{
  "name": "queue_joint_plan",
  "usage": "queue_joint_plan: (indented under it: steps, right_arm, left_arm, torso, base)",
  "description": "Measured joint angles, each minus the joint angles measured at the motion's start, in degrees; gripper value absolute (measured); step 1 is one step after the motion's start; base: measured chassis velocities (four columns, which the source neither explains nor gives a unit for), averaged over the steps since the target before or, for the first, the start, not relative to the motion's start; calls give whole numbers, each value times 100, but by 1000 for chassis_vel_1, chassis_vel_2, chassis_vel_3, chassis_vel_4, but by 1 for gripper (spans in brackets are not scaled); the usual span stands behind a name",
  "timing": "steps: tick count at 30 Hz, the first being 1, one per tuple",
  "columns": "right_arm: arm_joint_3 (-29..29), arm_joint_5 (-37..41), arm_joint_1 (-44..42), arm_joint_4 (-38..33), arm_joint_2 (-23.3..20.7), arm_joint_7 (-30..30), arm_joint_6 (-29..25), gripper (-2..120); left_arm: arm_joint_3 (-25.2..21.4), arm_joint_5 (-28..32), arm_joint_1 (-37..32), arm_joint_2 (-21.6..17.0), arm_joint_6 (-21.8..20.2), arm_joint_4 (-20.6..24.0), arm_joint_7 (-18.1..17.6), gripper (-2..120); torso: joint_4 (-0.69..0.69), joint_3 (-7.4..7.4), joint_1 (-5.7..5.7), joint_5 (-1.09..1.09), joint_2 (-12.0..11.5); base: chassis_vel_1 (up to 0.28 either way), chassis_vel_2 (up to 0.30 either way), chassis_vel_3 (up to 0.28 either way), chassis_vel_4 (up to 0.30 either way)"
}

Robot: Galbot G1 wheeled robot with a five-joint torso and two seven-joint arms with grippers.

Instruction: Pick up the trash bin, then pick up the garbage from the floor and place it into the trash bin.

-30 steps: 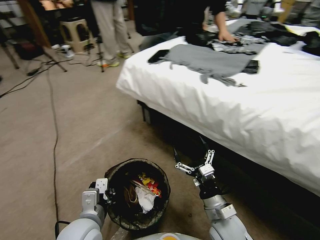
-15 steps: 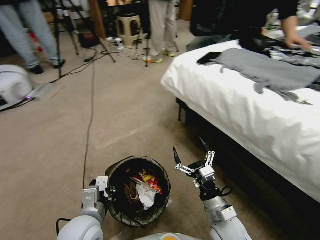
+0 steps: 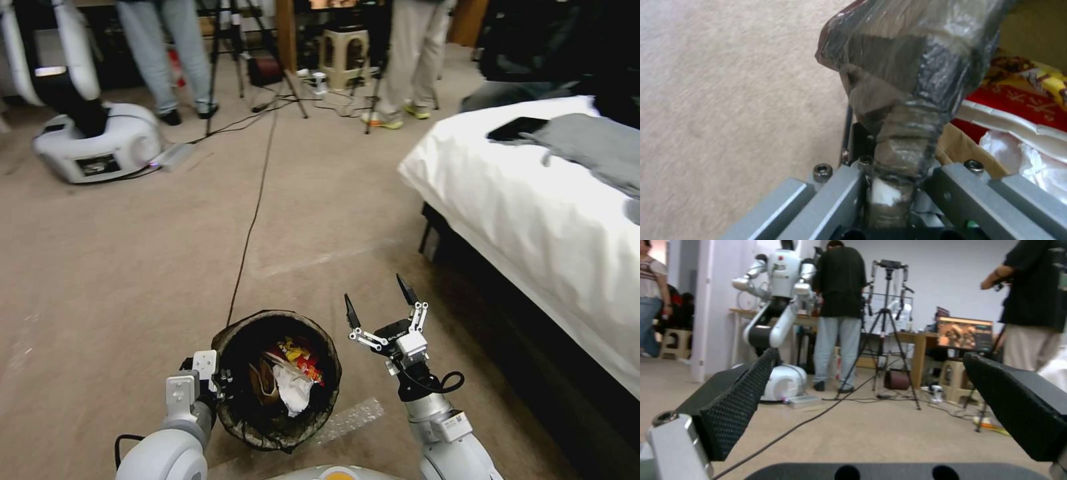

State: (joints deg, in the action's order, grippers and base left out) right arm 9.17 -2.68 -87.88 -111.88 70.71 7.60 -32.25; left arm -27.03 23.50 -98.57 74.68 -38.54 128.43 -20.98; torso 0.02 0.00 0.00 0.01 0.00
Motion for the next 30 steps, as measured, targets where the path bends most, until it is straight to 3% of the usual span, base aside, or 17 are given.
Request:
queue_joint_plan:
  steps: [23, 30]
  right_arm:
    - [26, -54, -65, -48, 43, -7, -13, 100]
    - [33, -71, -82, -39, 69, -21, -44, 100]
  left_arm:
    - [22, -40, 20, 54, 184, -7, 48, 0]
    - [51, 430, 99, 40, 146, -16, 58, 0]
  torso:
    - [-2, 0, 0, -1, 0]
    - [-2, 0, 0, -1, 0]
  base:
    - [10, 12, 10, 8]
    - [0, 0, 0, 0]
